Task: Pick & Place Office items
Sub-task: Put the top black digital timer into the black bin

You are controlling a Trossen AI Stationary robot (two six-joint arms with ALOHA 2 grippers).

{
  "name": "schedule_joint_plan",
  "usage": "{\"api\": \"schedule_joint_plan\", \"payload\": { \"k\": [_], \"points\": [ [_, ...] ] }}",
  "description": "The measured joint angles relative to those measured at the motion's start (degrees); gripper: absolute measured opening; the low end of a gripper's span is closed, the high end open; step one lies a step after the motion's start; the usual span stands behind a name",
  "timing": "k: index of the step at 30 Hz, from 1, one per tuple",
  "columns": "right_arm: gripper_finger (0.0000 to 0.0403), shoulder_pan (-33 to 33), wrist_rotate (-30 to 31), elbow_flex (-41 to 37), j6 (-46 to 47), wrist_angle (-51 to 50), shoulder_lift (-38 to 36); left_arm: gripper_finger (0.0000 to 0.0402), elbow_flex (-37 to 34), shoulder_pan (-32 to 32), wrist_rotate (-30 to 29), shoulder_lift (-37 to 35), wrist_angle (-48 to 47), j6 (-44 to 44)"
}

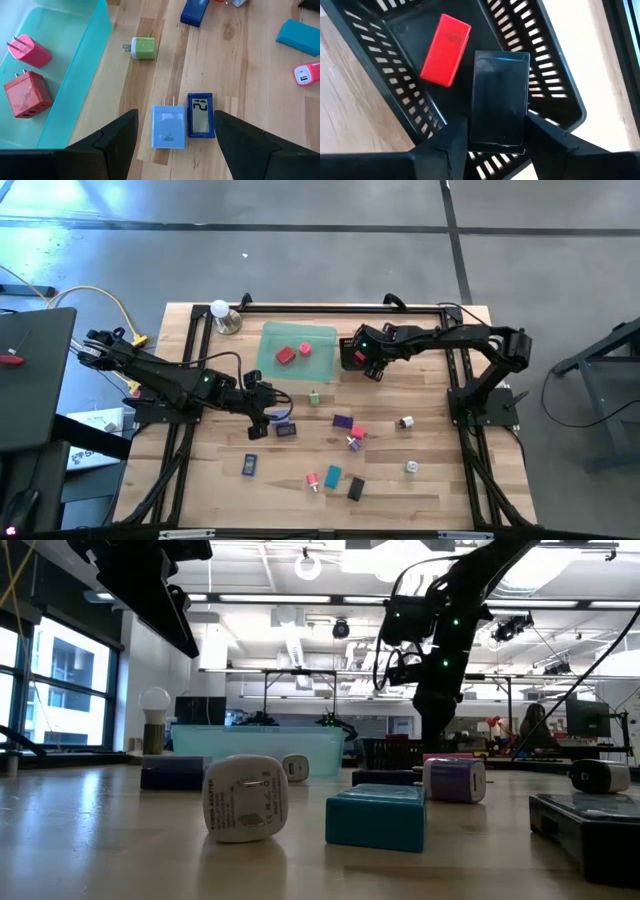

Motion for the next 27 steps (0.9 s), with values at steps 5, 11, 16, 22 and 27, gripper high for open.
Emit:
{"api": "schedule_joint_plan", "payload": {
  "k": [5,11,16,22,27],
  "points": [
    [0.0169,0.0,-3.1,0.0,0.2,0.7,0.0,0.0250,0.0,0.0,0.0,0.0,0.0,0.0],
    [0.0171,0.0,-2.7,0.0,0.2,1.1,0.0,0.0250,0.0,0.0,0.0,0.0,0.0,0.0],
    [0.0171,0.0,-2.7,0.0,0.2,1.0,0.0,0.0250,0.0,0.0,0.0,0.0,0.0,0.0],
    [0.0171,0.0,-0.4,0.0,0.3,1.7,0.0,0.0250,0.0,0.0,0.0,0.0,0.0,0.0],
    [0.0171,0.0,0.4,0.0,1.3,1.4,0.0,0.0250,0.0,0.0,0.0,0.0,0.0,0.0]
  ]
}}
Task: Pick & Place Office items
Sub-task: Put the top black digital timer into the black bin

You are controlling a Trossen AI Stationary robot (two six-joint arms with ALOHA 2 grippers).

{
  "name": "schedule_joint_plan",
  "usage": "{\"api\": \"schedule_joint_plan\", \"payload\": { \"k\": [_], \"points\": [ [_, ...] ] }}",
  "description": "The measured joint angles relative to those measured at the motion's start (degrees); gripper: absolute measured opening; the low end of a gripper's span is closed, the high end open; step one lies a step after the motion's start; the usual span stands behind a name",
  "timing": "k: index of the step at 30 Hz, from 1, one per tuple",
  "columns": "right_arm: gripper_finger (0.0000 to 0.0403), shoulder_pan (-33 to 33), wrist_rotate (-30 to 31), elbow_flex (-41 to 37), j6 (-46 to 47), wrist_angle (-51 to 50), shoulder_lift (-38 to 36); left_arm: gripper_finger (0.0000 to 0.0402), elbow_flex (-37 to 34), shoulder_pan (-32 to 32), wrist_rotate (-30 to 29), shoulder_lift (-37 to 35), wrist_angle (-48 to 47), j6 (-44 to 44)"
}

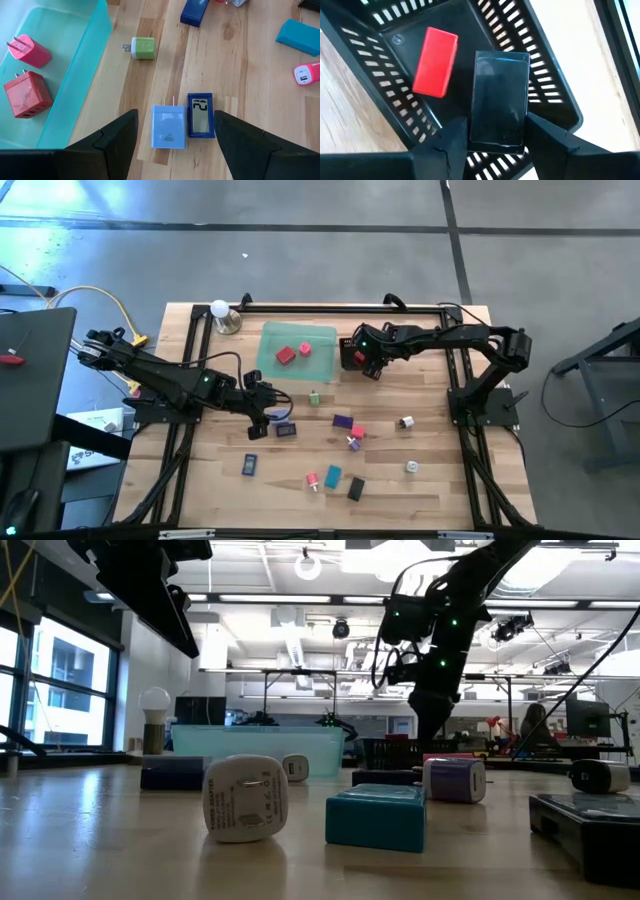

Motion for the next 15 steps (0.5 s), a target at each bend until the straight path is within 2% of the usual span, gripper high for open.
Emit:
{"api": "schedule_joint_plan", "payload": {
  "k": [15],
  "points": [
    [0.0172,0.0,-0.5,0.0,-0.2,0.5,0.0,0.0250,-0.3,0.0,0.0,0.0,0.0,0.0]
  ]
}}
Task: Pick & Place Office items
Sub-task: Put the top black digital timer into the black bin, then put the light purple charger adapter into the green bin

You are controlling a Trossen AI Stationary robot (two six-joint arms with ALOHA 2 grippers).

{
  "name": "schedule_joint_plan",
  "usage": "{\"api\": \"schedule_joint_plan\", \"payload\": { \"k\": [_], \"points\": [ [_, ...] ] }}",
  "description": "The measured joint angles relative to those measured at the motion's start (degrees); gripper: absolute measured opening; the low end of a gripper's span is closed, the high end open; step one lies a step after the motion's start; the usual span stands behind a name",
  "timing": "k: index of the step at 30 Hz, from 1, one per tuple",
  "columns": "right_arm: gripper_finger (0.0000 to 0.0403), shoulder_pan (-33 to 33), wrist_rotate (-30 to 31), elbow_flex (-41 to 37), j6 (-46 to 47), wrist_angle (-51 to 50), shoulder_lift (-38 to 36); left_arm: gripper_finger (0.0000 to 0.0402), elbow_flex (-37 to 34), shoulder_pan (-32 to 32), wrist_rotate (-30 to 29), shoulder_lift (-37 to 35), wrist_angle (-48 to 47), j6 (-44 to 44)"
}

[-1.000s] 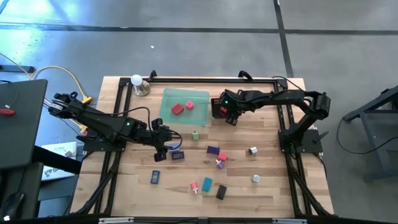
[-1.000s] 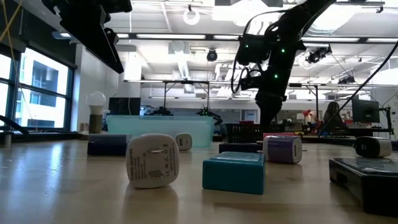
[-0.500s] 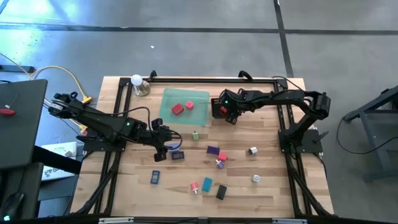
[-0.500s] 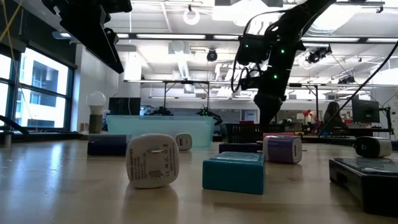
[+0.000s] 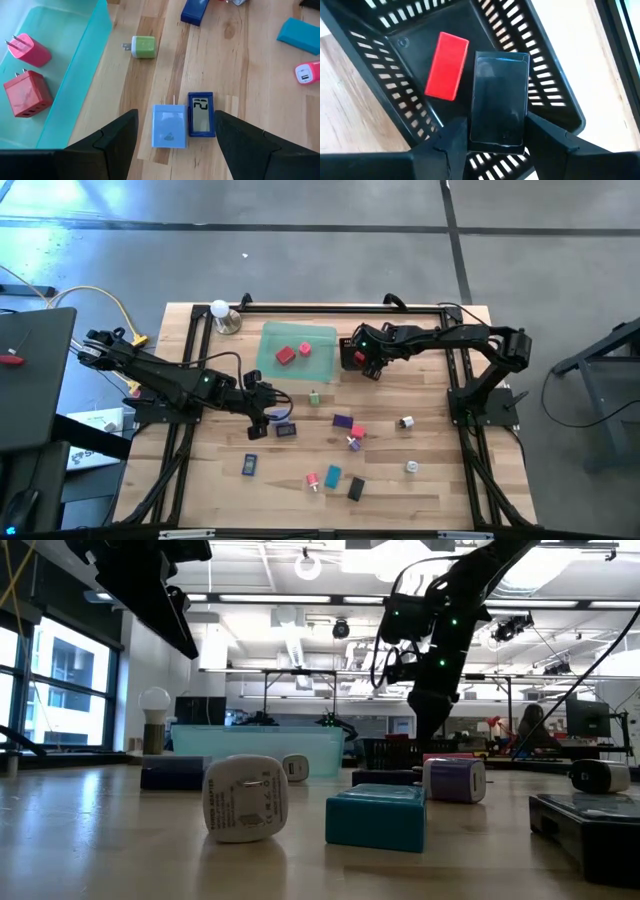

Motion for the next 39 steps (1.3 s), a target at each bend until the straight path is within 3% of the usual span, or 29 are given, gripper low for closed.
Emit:
{"api": "schedule_joint_plan", "payload": {
  "k": [9,22,30,39],
  "points": [
    [0.0177,0.0,-1.6,0.0,0.5,0.6,0.0,0.0250,-2.4,0.0,0.0,0.0,1.0,0.0],
    [0.0276,0.0,-2.3,0.0,0.4,0.6,-1.1,0.0250,-2.4,0.0,0.0,0.0,2.5,2.5],
    [0.0290,1.9,-2.4,0.0,0.8,0.9,-8.4,0.0250,-2.4,0.2,0.0,0.0,2.7,4.2],
    [0.0290,7.4,-2.6,0.0,10.4,0.3,-19.0,0.0250,-2.4,0.2,0.0,0.0,2.8,4.4]
  ]
}}
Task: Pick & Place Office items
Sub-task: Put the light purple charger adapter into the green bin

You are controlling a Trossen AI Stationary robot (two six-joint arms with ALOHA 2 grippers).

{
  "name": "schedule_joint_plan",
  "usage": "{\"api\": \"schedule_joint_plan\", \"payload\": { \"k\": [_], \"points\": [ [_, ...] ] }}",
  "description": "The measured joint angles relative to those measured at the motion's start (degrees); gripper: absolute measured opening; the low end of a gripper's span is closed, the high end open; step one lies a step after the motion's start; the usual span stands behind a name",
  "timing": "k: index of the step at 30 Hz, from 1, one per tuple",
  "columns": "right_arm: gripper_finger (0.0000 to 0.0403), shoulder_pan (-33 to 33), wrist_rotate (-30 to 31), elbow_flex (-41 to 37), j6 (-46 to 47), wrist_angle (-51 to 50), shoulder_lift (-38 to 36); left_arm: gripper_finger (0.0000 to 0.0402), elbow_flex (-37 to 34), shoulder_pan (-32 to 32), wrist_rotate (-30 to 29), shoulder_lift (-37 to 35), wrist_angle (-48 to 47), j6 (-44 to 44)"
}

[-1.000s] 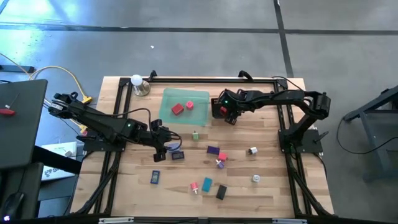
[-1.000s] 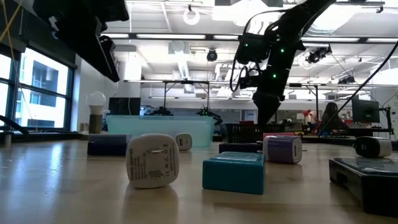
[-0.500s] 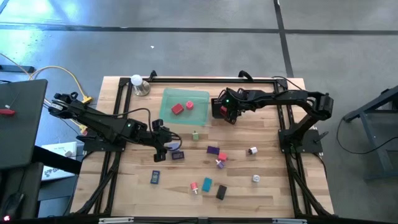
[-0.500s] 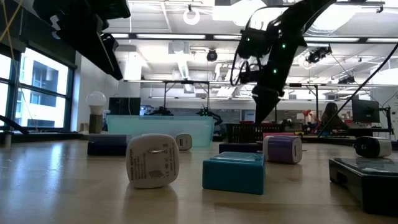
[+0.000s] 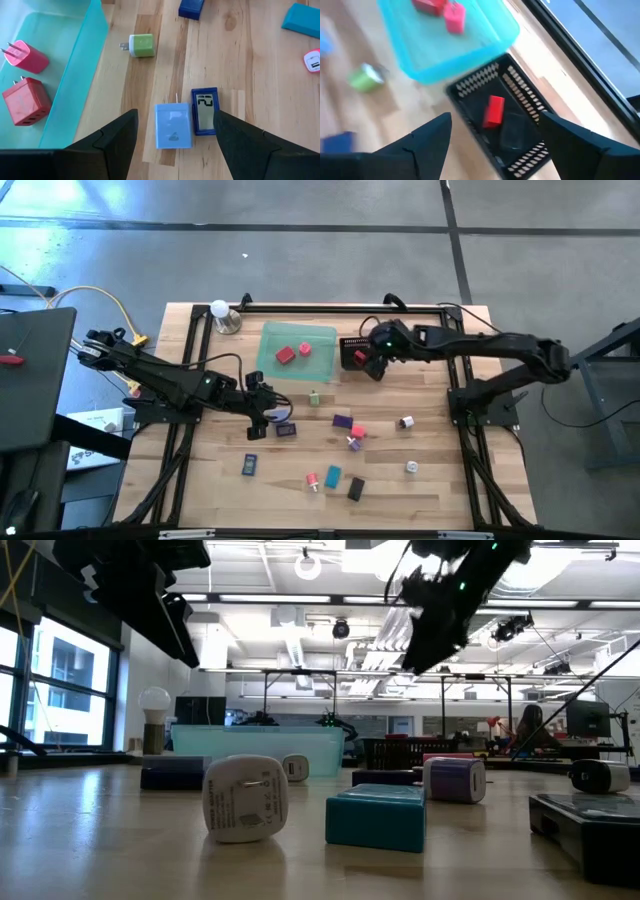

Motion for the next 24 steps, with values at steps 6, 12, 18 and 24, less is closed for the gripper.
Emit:
{"api": "schedule_joint_plan", "payload": {
  "k": [6,12,18,24],
  "points": [
    [0.0290,6.9,1.8,0.0,5.7,-0.3,-4.3,0.0250,0.0,-0.7,0.6,0.0,-0.1,-0.5],
    [0.0290,15.9,9.4,-3.0,12.8,-1.3,-5.6,0.0250,0.0,-1.6,0.5,0.0,0.0,-0.6],
    [0.0290,23.4,22.6,-5.5,17.8,0.3,-5.8,0.0250,0.0,-1.7,0.5,0.0,0.0,-1.2],
    [0.0290,31.0,37.2,-5.6,18.0,1.7,-5.8,0.0250,0.0,-1.7,0.5,0.0,0.0,-1.5]
  ]
}}
